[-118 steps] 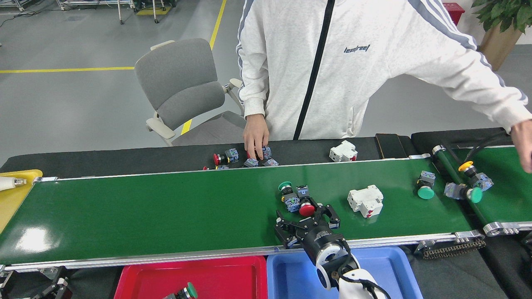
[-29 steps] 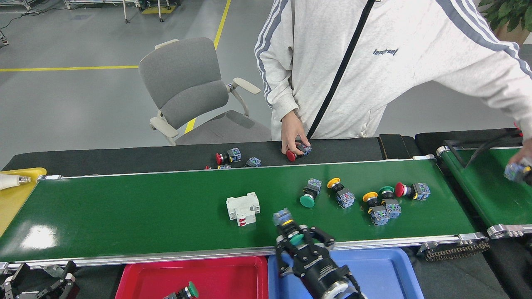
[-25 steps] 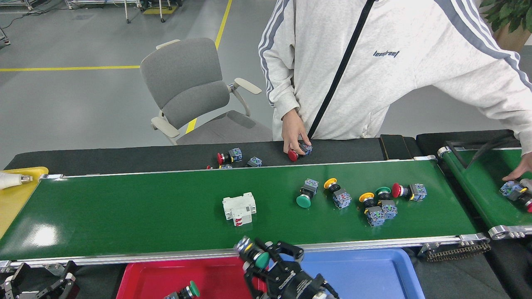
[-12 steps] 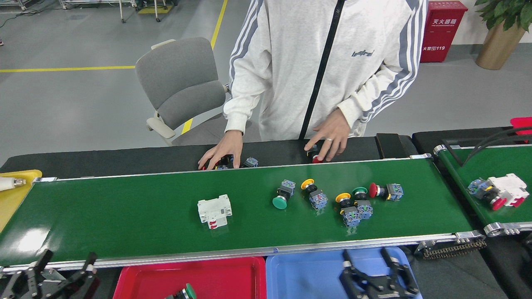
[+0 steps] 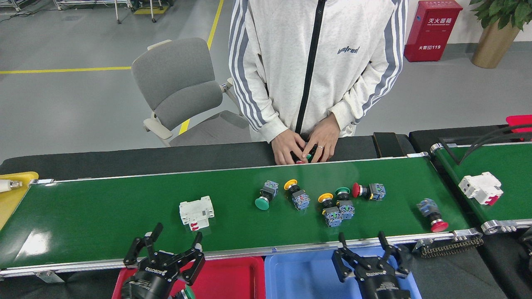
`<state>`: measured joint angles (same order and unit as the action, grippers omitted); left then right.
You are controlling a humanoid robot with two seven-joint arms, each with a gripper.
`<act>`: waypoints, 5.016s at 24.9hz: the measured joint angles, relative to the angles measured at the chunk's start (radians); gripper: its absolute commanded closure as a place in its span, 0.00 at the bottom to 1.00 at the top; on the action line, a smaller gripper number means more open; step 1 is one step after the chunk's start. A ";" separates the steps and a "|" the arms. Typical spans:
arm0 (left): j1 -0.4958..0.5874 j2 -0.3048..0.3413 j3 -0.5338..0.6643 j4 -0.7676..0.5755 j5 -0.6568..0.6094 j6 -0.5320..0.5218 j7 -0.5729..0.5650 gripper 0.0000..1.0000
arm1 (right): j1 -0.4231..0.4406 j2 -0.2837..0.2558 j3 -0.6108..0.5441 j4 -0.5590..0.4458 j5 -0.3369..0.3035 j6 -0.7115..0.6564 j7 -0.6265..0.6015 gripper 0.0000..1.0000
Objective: Pick switch part from conveyor to tray
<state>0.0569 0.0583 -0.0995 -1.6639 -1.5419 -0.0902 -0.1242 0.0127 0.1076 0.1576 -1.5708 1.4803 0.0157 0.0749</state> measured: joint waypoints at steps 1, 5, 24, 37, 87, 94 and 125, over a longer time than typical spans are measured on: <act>-0.015 0.000 0.002 0.020 0.000 0.010 -0.006 0.00 | -0.017 0.000 0.021 0.013 0.000 0.006 0.019 0.00; -0.066 0.000 0.013 0.106 0.000 0.043 -0.016 0.00 | -0.076 0.000 0.111 0.061 0.000 0.046 0.060 0.00; -0.247 0.010 0.067 0.396 0.002 0.144 -0.016 0.04 | -0.222 0.035 0.192 0.243 -0.012 0.065 0.126 0.00; -0.215 0.031 0.085 0.359 0.048 0.152 -0.007 0.83 | -0.272 0.035 0.193 0.297 -0.030 0.055 0.127 0.00; 0.044 0.061 0.253 0.017 0.052 -0.212 0.068 0.81 | 0.049 -0.055 -0.169 -0.178 -0.195 -0.290 0.019 0.00; 0.092 0.007 0.006 -0.093 0.052 -0.369 0.072 0.81 | 0.214 -0.033 -0.551 -0.140 -0.209 -0.278 -0.120 0.00; 0.107 0.070 0.397 0.029 0.076 -0.134 0.071 0.00 | 0.000 -0.143 -0.288 0.036 -0.122 -0.255 0.137 0.00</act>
<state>0.1642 0.1282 0.2970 -1.6350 -1.4663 -0.2242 -0.0530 0.0122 -0.0351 -0.1301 -1.5346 1.3585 -0.2391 0.2116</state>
